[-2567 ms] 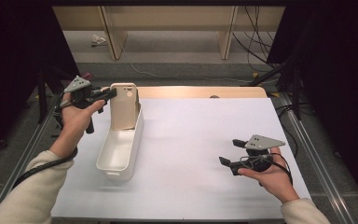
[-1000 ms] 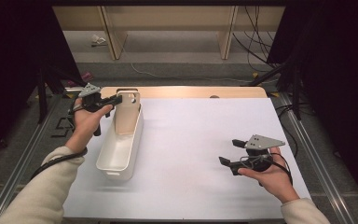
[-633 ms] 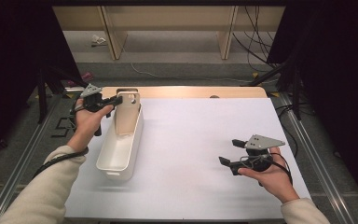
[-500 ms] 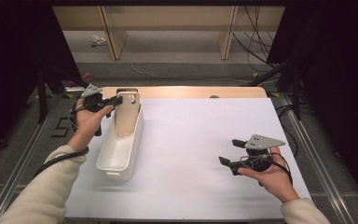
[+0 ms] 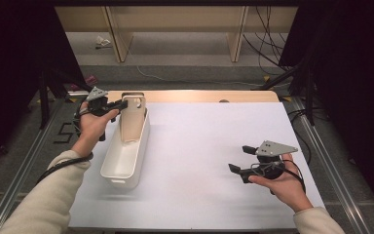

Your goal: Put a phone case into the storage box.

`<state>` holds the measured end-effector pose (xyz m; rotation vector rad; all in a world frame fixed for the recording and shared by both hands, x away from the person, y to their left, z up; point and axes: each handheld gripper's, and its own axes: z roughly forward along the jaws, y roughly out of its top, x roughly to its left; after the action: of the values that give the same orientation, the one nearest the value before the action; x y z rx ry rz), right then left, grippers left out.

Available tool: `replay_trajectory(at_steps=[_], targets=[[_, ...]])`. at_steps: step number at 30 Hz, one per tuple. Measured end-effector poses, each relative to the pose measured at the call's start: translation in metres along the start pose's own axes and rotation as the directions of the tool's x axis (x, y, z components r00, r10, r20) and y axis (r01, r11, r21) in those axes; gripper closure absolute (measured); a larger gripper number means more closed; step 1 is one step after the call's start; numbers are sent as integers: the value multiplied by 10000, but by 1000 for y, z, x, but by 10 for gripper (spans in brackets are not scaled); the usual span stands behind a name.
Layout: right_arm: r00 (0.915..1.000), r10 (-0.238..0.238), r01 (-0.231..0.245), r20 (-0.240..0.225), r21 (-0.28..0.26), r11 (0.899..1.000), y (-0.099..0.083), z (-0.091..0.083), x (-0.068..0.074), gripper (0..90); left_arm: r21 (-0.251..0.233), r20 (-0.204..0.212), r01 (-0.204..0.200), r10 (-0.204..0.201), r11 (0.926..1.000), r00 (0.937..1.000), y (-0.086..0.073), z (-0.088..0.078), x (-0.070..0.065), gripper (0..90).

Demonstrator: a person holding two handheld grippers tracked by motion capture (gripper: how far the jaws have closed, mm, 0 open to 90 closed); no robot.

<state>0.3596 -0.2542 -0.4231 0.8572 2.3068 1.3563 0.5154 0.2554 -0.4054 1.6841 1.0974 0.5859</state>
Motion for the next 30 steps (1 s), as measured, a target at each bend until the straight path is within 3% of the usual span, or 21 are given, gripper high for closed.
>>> replay_trajectory(at_steps=[20,30], targets=[[10000,-8,8,-25,-3,10000,0,0,0,175,204,-273,-129,134,9997,9995,-1,3,4,762],[10000,3,-3,-35,-24,10000,0,0,0,176,506,-694,-393,428,9979,9967,-2,6,5,719]])
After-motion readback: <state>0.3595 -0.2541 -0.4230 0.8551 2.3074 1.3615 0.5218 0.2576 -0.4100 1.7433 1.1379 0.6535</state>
